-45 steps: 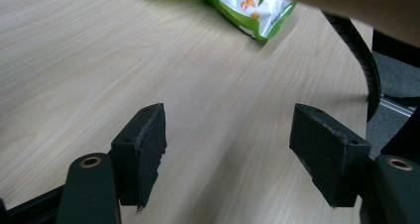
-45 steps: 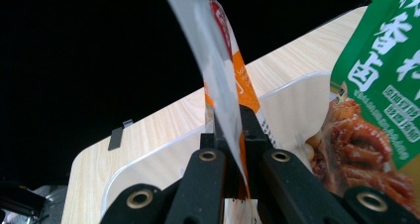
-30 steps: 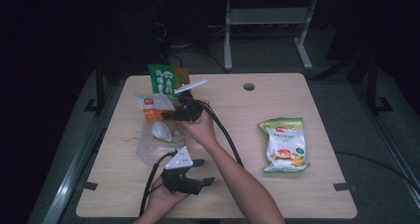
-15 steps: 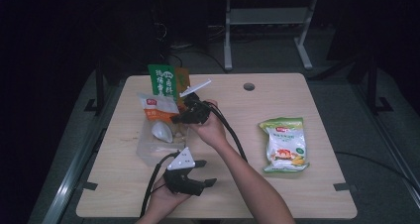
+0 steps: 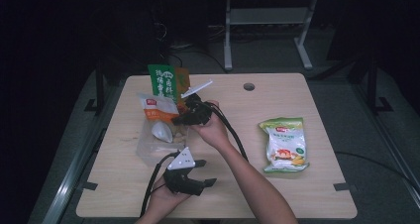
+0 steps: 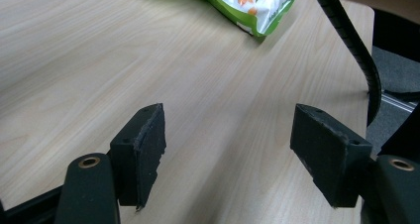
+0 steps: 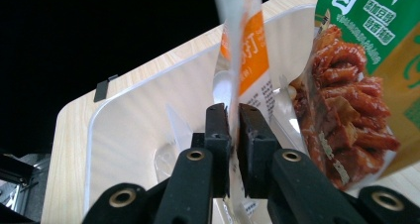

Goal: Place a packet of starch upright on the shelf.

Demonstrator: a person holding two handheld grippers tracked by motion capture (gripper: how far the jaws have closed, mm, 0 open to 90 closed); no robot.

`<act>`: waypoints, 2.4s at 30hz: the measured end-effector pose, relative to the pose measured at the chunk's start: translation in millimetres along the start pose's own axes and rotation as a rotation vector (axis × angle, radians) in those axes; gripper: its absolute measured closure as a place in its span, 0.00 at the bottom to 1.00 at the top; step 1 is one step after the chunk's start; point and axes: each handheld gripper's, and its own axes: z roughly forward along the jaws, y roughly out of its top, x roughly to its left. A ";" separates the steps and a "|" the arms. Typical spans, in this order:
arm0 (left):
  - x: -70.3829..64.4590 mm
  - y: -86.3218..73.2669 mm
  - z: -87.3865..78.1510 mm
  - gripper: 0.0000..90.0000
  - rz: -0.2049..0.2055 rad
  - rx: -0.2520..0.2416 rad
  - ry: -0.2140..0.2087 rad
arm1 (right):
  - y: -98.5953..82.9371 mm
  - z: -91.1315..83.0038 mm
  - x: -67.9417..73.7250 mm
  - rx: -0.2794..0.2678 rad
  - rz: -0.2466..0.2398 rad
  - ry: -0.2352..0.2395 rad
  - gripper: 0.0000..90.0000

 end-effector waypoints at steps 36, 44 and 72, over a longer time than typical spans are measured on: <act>3.1 1.9 0.0 0.31 0.006 0.011 0.008 | -41.1 -99.2 -20.5 0.020 0.047 -0.028 0.62; -3.5 2.9 1.9 0.31 0.019 0.017 -0.002 | -56.4 -116.0 -26.6 0.021 0.077 -0.046 0.59; -0.2 2.0 6.0 0.31 0.018 0.030 0.008 | -109.0 -177.9 -42.6 0.034 0.169 -0.141 0.49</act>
